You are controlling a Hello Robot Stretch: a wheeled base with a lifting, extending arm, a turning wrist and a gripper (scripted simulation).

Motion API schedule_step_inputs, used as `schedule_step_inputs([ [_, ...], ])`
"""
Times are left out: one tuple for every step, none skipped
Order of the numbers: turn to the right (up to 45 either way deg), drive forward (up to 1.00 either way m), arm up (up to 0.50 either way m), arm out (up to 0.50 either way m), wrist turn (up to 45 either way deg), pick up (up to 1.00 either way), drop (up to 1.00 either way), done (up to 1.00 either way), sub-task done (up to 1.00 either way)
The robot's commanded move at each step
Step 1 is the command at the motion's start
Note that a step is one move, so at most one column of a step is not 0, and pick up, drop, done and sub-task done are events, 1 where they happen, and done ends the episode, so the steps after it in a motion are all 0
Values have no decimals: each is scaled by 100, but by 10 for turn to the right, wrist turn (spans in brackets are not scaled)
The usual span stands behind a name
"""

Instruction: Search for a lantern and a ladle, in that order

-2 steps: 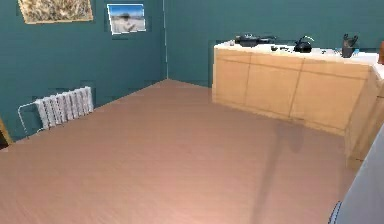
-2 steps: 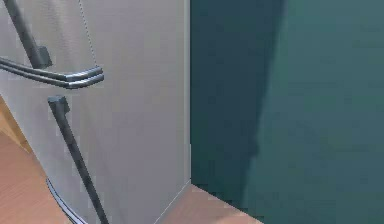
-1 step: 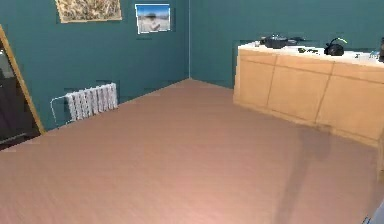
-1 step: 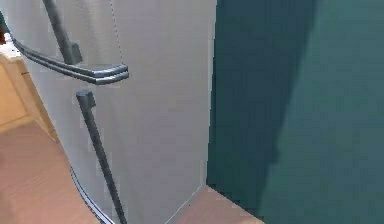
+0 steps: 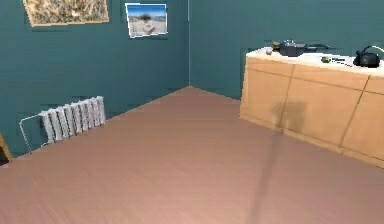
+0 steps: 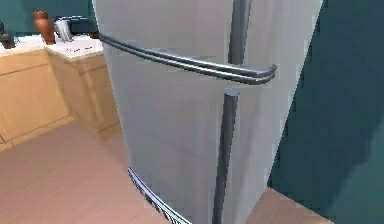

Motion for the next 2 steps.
schedule_step_inputs([
  [420,0,0,0,0,0,0,0,0],
  [0,100,0,0,0,0,0,0,0],
])
